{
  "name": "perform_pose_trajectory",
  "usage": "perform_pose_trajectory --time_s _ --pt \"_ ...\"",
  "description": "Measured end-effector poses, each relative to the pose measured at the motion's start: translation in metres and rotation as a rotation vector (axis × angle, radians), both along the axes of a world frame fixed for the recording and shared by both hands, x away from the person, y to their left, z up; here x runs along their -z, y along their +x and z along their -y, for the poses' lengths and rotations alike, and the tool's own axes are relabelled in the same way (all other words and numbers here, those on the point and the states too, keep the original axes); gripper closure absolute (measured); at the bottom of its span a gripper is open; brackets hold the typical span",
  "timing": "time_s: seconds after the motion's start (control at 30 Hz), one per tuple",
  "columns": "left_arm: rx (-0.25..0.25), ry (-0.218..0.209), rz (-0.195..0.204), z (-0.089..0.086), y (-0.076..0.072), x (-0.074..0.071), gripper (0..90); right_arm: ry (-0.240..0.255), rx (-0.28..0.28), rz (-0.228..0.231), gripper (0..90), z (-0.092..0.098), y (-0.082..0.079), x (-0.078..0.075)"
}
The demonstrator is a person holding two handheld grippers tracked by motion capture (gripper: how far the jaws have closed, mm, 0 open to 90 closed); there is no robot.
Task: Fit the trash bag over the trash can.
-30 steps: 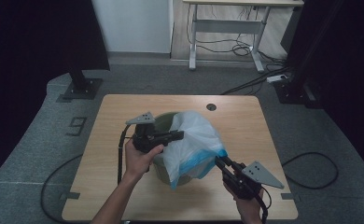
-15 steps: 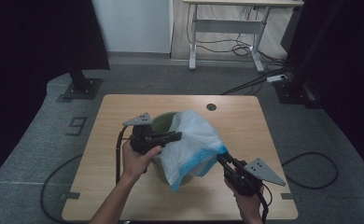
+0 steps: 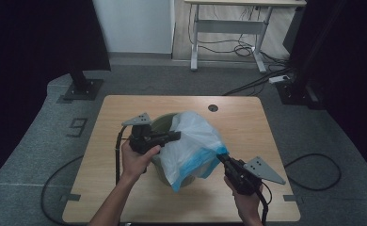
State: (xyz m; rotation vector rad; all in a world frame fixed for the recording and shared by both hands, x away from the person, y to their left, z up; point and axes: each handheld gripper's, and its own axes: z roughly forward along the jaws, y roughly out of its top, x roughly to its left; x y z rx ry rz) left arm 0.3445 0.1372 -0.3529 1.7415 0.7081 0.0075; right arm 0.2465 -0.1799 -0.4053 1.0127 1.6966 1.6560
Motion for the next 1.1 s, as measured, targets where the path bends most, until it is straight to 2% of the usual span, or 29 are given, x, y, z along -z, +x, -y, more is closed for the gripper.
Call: perform_pose_trajectory --time_s 0.2,0.4,0.53,0.7,0.87,1.0,1.1 --pt "-0.033 -0.022 0.018 -0.014 -0.002 -0.002 88.7 -0.017 -0.006 -0.002 88.9 0.000 -0.008 0.006" --pt "-0.058 -0.017 0.040 -0.021 -0.006 -0.005 88.8 -0.084 -0.007 0.026 88.9 -0.005 -0.016 0.006" --pt "-0.080 -0.032 0.060 -0.029 -0.008 -0.009 89.0 -0.095 -0.007 0.028 88.9 -0.006 -0.016 0.002" --pt "-0.115 -0.047 0.063 -0.045 -0.008 -0.012 89.2 -0.108 0.017 0.019 88.9 0.000 -0.016 0.004" --pt "-0.137 -0.048 0.064 -0.063 -0.013 -0.008 89.3 -0.108 0.060 0.009 88.9 0.011 -0.014 0.007" --pt "-0.141 -0.048 0.066 -0.074 -0.021 -0.002 89.2 -0.140 0.089 0.042 88.8 0.010 -0.018 0.004" --pt "-0.136 -0.054 0.060 -0.081 -0.029 0.006 89.2 -0.188 0.096 0.105 88.8 0.003 -0.030 0.001"
